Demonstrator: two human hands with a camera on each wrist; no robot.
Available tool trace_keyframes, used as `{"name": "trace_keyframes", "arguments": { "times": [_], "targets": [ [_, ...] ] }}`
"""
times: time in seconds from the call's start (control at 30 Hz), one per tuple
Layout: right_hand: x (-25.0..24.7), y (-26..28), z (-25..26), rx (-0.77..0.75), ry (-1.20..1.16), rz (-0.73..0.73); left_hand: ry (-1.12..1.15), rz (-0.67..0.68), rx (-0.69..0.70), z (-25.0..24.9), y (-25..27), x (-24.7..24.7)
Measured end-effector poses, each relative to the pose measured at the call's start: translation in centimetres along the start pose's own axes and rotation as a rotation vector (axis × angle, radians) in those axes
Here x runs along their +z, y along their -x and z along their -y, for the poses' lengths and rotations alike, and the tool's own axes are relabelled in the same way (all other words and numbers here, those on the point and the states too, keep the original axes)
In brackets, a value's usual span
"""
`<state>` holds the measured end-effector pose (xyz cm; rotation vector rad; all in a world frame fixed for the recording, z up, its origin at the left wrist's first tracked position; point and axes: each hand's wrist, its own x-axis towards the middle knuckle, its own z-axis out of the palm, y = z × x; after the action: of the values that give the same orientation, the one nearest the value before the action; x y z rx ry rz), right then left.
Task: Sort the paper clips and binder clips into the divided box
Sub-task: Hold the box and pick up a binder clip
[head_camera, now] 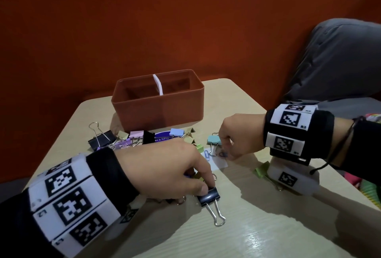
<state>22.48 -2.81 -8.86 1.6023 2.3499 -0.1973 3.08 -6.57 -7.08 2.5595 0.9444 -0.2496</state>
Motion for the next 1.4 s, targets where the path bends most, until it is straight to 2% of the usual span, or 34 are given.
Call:
{"name": "trace_keyframes", "arguments": {
  "times": [0.07, 0.13, 0.27, 0.33, 0.43, 0.53, 0.67, 0.77, 0.9, 1.03, 1.17, 1.4],
  "targets": [
    [0.0, -0.1, 0.4, -0.006, 0.012, 0.05, 0.053, -0.026, -0.009, 0.3, 0.2, -0.4],
    [0.1, -0.1, 0.7, -0.008, 0.016, 0.091, 0.067, -0.11, -0.044, 0.7, 0.4, -1.2],
    [-0.7, 0.3, 0.4, -0.013, -0.098, 0.057, 0.095, -0.221, -0.105, 2.2, 0.7, -2.8],
    [-1.4, 0.2, -0.2, 0.012, -0.29, 0.043, 0.06, -0.269, -0.128, 3.1, 0.7, -3.2],
    [-2.2, 0.2, -0.8, 0.023, -0.72, 0.07, 0.055, -0.307, -0.166, 4.3, 0.5, -3.9],
    [-2.4, -0.2, -1.2, -0.004, -0.894, 0.035, 0.057, -0.382, -0.223, 5.3, 0.6, -5.1],
    [-2.0, -0.9, -1.2, 0.005, -0.773, 0.043, 0.145, -0.511, -0.269, 6.7, 1.0, -6.3],
    [-1.8, -0.9, -0.1, -0.065, -0.506, 0.004, 0.13, -0.621, -0.307, 7.7, 1.2, -6.4],
    [-1.9, -0.3, 2.1, -0.186, -0.142, -0.124, 0.137, -0.688, -0.317, 8.4, 1.1, -6.0],
    [-2.1, -0.9, 3.6, -0.163, 0.065, -0.053, 0.089, -0.774, -0.333, 8.6, 1.0, -5.8],
    [-2.2, -1.5, 4.4, -0.153, 0.133, -0.024, 0.017, -0.751, -0.358, 9.2, 1.2, -5.8],
    [-2.0, -1.7, 4.5, -0.185, 0.109, -0.03, 0.018, -0.712, -0.391, 9.4, 1.4, -5.9]
  ]
}}
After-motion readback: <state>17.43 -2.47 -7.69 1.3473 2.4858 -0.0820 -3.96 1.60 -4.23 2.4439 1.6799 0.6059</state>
